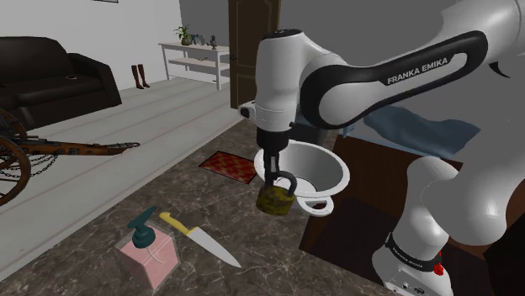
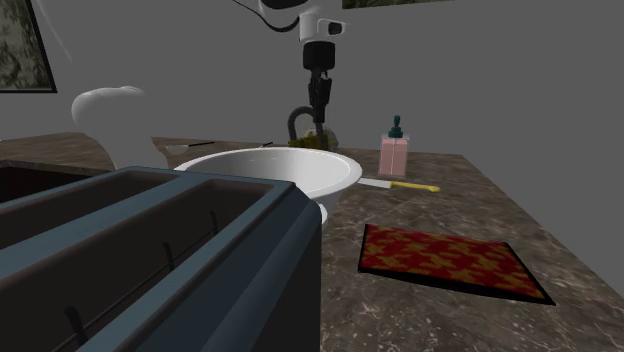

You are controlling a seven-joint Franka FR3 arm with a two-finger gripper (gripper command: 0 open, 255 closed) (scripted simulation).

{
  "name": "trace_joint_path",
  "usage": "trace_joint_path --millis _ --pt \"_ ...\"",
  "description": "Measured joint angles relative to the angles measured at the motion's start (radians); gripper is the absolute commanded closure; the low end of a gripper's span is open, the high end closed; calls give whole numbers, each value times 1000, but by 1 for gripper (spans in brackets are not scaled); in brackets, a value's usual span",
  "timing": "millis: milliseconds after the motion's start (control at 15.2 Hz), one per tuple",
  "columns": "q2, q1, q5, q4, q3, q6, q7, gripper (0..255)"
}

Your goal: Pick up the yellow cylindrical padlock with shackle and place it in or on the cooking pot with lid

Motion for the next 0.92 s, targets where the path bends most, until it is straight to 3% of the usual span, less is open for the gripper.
trace_joint_path --millis 924 --pt "-18 0 3 171 -2 -189 -12 255"
